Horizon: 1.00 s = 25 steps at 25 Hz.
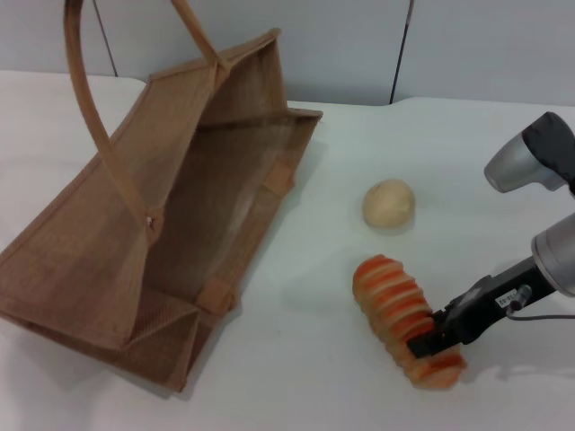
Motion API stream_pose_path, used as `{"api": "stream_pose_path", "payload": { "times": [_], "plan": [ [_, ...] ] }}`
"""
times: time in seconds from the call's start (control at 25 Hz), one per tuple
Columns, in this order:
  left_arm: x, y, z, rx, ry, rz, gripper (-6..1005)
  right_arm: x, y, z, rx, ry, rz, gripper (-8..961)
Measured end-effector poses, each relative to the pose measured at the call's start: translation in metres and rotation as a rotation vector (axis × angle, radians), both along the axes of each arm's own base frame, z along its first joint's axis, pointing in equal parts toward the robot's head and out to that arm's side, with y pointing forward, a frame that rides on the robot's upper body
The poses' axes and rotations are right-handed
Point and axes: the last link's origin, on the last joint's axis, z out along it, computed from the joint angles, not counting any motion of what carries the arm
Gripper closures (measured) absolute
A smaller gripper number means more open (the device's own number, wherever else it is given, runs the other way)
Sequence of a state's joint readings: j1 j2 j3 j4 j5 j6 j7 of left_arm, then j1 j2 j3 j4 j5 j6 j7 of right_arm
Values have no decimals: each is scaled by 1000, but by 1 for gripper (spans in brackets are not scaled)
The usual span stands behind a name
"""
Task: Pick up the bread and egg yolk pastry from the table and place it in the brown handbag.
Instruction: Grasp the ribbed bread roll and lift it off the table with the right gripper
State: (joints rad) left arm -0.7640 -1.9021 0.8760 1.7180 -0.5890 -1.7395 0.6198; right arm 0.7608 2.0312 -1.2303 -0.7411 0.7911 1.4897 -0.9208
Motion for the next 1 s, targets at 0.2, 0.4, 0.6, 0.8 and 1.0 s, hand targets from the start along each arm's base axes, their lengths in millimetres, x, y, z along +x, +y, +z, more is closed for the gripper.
{"api": "stream_pose_path", "payload": {
  "times": [0.2,0.4,0.6,0.8,1.0],
  "plan": [
    [1,0,0,0,0,-1,879,0,1,-2,-1,-3,-17,368],
    [0,0,0,1,1,-1,879,-1,2,-1,2,-4,-15,418],
    [1,0,0,2,1,-4,879,-2,4,0,9,-5,-8,439],
    [0,1,1,8,0,-4,879,-3,6,2,16,-3,-1,472],
    [-1,1,1,11,0,-5,879,-3,8,2,28,-6,6,516]
  ]
}}
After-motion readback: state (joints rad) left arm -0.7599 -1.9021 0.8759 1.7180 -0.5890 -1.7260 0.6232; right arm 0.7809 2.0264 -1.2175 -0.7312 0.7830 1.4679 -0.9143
